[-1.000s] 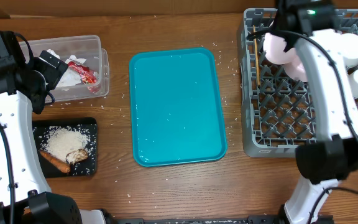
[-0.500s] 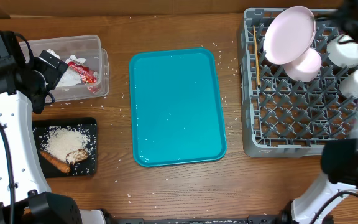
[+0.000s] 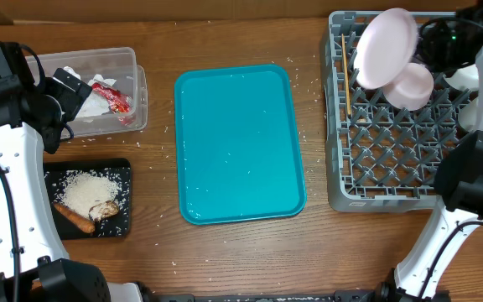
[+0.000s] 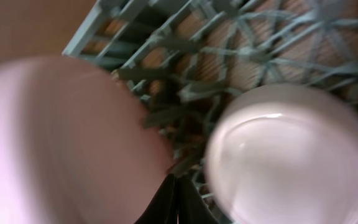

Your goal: Sort waste into correct bins and load items into the dishwasher

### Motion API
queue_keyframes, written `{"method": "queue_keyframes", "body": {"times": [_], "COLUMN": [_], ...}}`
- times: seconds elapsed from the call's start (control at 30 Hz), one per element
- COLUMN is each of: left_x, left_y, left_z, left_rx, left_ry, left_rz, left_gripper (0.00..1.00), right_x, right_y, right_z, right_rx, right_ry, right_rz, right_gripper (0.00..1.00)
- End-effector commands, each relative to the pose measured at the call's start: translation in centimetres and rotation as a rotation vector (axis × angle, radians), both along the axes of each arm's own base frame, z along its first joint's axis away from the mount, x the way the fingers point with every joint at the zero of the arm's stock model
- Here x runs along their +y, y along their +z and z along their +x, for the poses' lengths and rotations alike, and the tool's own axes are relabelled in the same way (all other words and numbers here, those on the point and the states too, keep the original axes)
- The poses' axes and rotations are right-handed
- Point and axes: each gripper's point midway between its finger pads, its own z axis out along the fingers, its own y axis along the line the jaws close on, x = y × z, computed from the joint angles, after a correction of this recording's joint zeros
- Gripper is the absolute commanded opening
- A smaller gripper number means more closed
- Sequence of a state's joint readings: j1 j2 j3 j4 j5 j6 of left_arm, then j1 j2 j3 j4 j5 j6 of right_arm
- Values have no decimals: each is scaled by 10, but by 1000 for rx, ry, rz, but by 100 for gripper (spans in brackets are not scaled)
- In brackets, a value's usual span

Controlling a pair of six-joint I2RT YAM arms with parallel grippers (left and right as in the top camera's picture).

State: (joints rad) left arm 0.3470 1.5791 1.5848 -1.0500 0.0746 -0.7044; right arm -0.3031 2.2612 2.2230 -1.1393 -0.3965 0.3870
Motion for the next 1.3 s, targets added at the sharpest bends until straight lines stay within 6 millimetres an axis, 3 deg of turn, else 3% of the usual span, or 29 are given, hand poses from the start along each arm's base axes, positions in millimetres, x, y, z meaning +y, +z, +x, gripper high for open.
{"method": "queue_keyframes", "body": {"times": [0.0, 0.27, 0.47, 0.57, 0.7, 0.83, 1.1, 1.2, 1.27], "left_x": [2, 2, 2, 2, 2, 2, 2, 1, 2], "left_y": [12, 12, 12, 12, 12, 12, 12, 12, 12], "left_z": [1, 1, 1, 1, 1, 1, 1, 1, 1], "left_rx": [-30, -30, -30, -30, -30, -30, -30, -30, -30], "left_ry": [9, 9, 9, 9, 9, 9, 9, 8, 9], "left_rz": [14, 14, 14, 14, 14, 14, 14, 14, 14], "left_gripper": [100, 100, 100, 100, 100, 100, 100, 100, 100], "right_x": [13, 19, 56, 72, 82, 96, 151, 161, 159], "right_y": [43, 127, 193, 208, 196, 175, 153, 135, 122], "right_z": [1, -23, -64, -95, -143, -177, -204, -221, -231], "right_rx": [-107, -256, -372, -354, -195, -30, 50, 109, 164], "right_ry": [55, 57, 173, 207, 208, 246, 423, 468, 444], "right_rz": [21, -32, -110, -163, -240, -273, -333, -356, -385], "right_gripper": [4, 4, 4, 7, 7, 6, 6, 12, 14]}}
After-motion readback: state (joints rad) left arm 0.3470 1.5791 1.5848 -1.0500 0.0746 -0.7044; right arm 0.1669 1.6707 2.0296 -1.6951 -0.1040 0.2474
